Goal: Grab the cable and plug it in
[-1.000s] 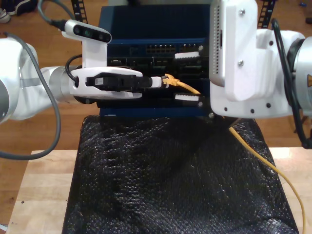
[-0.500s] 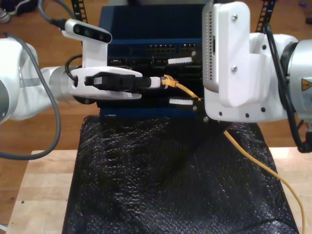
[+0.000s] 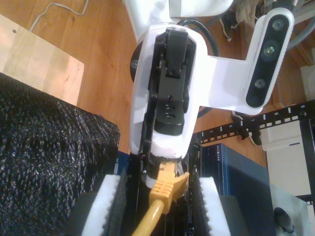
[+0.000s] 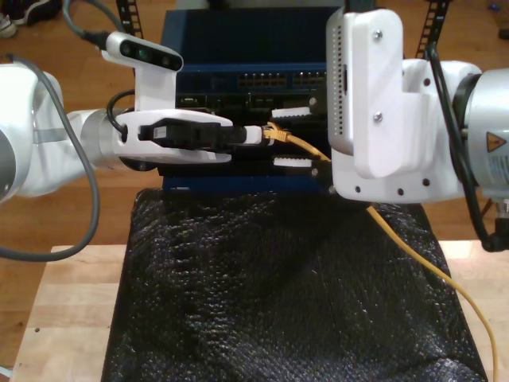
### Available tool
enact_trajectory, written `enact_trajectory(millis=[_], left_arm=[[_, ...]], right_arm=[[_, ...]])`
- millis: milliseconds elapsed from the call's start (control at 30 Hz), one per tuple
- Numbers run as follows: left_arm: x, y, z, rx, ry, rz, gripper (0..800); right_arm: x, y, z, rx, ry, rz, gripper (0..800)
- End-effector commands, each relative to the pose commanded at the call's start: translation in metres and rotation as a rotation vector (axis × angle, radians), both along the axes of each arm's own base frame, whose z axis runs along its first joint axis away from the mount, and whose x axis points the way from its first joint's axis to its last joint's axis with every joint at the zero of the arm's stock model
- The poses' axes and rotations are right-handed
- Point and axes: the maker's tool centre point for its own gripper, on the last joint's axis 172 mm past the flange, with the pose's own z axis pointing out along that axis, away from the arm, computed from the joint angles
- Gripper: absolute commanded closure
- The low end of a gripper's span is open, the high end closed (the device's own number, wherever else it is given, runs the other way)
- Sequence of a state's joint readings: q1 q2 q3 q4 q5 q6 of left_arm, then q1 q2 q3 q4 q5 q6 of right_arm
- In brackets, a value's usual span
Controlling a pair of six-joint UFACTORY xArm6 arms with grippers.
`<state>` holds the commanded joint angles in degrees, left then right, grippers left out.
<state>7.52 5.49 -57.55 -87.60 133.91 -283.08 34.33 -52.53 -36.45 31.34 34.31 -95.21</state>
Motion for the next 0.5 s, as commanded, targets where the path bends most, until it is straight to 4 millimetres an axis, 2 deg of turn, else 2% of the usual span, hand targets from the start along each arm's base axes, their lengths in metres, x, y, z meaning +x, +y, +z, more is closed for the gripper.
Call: enact_trajectory(millis=[500], left_arm=[[-0.0003,-0.0009,-0.0015,-0.001,0.006,-0.003,786]], right_arm=[[0.0008,-0.0005,0.0025,0.007,-0.005,-0.004,490]])
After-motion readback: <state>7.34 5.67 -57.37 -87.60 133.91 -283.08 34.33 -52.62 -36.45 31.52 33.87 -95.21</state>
